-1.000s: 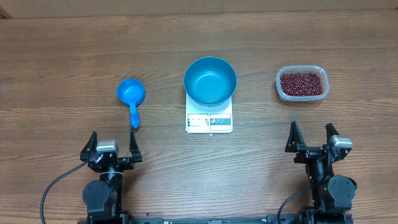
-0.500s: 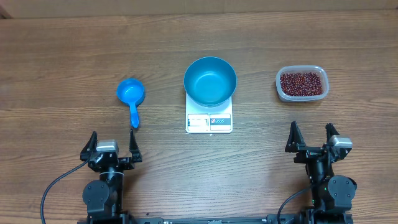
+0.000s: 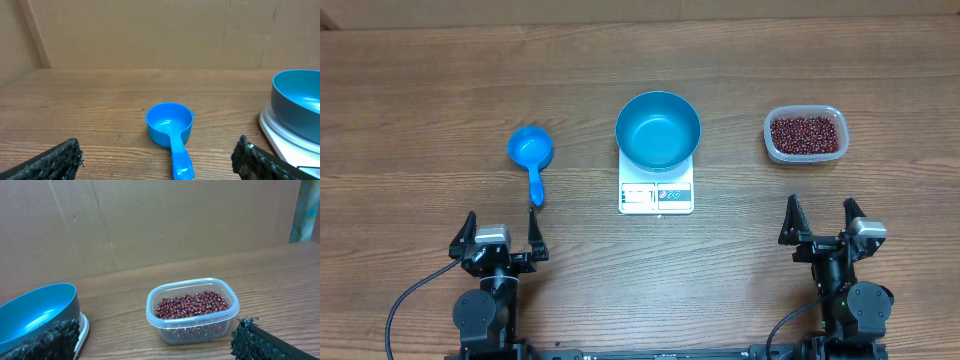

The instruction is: Scoop item into bowl and weigh 150g on scale

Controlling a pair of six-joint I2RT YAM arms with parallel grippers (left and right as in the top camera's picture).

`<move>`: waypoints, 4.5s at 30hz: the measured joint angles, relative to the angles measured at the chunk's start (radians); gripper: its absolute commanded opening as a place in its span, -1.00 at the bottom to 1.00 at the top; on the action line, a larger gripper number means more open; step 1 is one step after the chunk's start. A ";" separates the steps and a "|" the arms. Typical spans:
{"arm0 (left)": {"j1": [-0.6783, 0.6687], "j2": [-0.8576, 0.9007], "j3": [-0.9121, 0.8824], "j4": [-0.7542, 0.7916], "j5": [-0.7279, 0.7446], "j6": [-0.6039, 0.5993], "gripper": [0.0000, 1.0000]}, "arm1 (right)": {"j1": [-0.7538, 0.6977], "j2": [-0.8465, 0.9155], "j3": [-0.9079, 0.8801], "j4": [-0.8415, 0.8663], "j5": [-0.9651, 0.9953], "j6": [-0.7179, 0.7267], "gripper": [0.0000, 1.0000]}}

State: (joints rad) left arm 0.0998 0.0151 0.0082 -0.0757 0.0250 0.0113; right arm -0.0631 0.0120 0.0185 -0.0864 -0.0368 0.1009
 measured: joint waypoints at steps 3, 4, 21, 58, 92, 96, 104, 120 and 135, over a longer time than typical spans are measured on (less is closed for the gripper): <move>0.000 0.000 0.000 0.000 0.000 0.000 0.99 | 0.000 0.000 0.000 0.000 0.000 0.000 1.00; 0.000 0.000 0.000 0.000 0.000 0.000 0.99 | 0.000 0.000 0.000 -0.001 0.000 0.000 1.00; 0.000 0.000 0.000 0.115 0.015 -0.013 0.99 | 0.000 0.000 0.000 0.000 0.000 0.000 1.00; 0.001 1.638 1.762 -1.350 0.261 -0.055 -0.12 | 0.000 -0.001 0.000 -0.003 0.000 0.000 1.00; 0.201 2.119 1.571 -1.100 0.618 0.282 0.61 | 0.000 -0.001 0.000 -0.003 0.000 0.000 1.00; 0.195 2.120 1.525 -1.029 0.703 0.313 0.45 | 0.000 -0.001 0.000 -0.003 0.000 0.000 1.00; 0.195 2.120 1.456 -0.955 0.759 0.337 0.15 | 0.000 -0.001 0.000 -0.003 0.000 0.000 1.00; 0.195 2.120 1.456 -0.928 0.858 0.337 -0.21 | 0.000 -0.001 0.000 -0.003 0.000 -0.001 1.00; 0.195 2.121 1.365 -0.796 0.863 0.306 -0.29 | 0.000 -0.001 0.000 -0.003 0.000 -0.001 1.00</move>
State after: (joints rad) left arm 0.2943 2.1361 1.3731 -0.8719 0.8879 0.3176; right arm -0.0631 0.0113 0.0185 -0.0898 -0.0368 0.1001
